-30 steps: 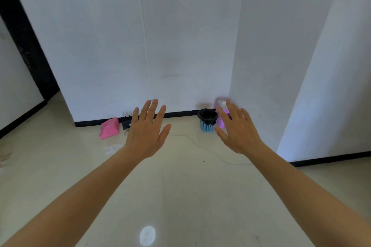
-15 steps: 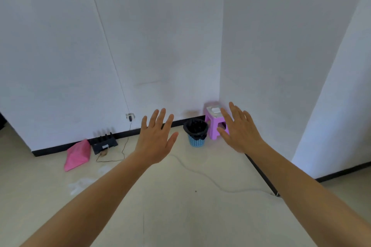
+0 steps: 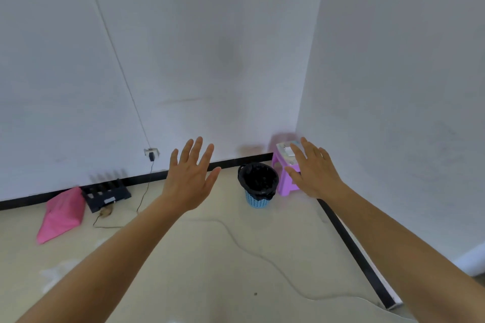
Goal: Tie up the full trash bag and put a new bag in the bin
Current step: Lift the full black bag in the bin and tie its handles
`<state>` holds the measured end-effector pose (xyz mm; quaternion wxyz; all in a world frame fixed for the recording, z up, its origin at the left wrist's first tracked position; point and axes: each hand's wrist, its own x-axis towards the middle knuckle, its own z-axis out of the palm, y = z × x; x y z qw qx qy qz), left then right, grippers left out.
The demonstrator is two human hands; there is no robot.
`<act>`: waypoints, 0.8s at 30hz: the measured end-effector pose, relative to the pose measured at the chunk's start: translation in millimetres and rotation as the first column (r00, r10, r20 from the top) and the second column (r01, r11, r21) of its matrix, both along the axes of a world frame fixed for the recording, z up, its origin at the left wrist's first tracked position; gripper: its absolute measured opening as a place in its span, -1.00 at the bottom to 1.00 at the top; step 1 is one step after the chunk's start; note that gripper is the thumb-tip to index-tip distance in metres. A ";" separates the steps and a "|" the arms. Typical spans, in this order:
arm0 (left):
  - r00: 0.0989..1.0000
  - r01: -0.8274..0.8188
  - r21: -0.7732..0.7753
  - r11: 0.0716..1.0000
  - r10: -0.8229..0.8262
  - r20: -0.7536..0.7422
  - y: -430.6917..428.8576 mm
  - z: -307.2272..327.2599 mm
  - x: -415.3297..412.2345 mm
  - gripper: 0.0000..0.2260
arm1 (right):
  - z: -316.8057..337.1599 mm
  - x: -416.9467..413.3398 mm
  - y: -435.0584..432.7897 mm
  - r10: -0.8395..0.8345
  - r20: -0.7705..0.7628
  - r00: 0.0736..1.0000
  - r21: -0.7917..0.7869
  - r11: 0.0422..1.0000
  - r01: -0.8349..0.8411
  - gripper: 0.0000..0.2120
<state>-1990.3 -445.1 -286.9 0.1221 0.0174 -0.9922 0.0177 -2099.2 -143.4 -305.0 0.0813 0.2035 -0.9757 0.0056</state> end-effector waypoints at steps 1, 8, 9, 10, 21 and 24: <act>1.000 -0.003 0.022 1.000 0.002 0.016 -9.1 -3.5 -30.7 -0.36 | -3.7 -26.2 -8.3 -0.020 0.016 1.000 0.009 1.000 0.020 -0.36; 0.978 0.128 0.023 0.991 -0.130 0.163 -21.6 -10.0 -249.1 -0.40 | -19.3 -164.0 -22.7 -0.099 0.096 0.990 0.014 0.995 0.098 -0.36; 0.974 0.153 0.023 0.988 -0.154 0.167 -16.6 -12.9 -279.1 -0.41 | -25.3 -183.2 -18.3 -0.114 0.096 0.989 0.015 0.993 0.114 -0.36; 0.969 0.174 0.023 0.984 -0.175 0.174 -10.8 -17.6 -308.8 -0.41 | -32.6 -203.8 -13.1 -0.136 0.099 0.986 0.017 0.991 0.135 -0.36; 0.881 0.241 0.006 0.971 -0.221 0.419 45.6 -117.4 -560.4 -0.43 | -152.9 -439.4 18.0 -0.270 0.361 0.892 0.020 0.959 0.282 -0.38; 0.869 0.261 0.007 0.965 -0.238 0.433 42.6 -134.2 -606.1 -0.43 | -171.3 -486.0 6.1 -0.277 0.420 0.865 0.028 0.956 0.292 -0.38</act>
